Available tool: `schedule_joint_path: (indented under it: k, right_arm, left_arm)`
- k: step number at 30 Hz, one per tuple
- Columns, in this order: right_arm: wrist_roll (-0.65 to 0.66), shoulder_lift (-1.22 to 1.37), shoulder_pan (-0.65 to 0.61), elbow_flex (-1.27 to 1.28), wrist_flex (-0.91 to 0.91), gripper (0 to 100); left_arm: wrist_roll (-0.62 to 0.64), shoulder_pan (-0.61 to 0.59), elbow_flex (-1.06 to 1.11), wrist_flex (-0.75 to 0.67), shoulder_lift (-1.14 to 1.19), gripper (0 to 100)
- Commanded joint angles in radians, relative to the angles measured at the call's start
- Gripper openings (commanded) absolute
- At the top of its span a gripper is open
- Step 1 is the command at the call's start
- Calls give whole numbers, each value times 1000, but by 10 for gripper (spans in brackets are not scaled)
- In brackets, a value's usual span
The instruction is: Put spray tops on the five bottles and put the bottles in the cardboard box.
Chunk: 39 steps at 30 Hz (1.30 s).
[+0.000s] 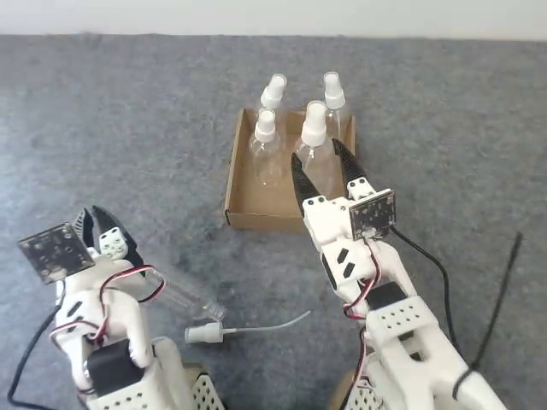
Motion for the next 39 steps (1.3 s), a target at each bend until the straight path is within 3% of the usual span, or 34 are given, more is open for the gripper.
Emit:
schedule_joint_path:
  k: [1, 14, 29, 36, 39]
  right_arm:
    - [-12, 74, 28, -80, -148, 7]
    - [-9, -24, -68, -12, -202, 7]
    - [-3, -550, -311, 48, 363, 7]
    - [2, -638, -360, 49, 515, 7]
    - [75, -650, -387, 49, 562, 7]
  left_arm:
    - [5, -3, -5, -29, -20, 34]
    - [12, 49, -5, -144, -20, 34]
    - [5, 341, -7, -333, -20, 32]
    - [-144, 532, -7, -327, -18, 30]
    - [-180, 592, -7, -321, -18, 29]
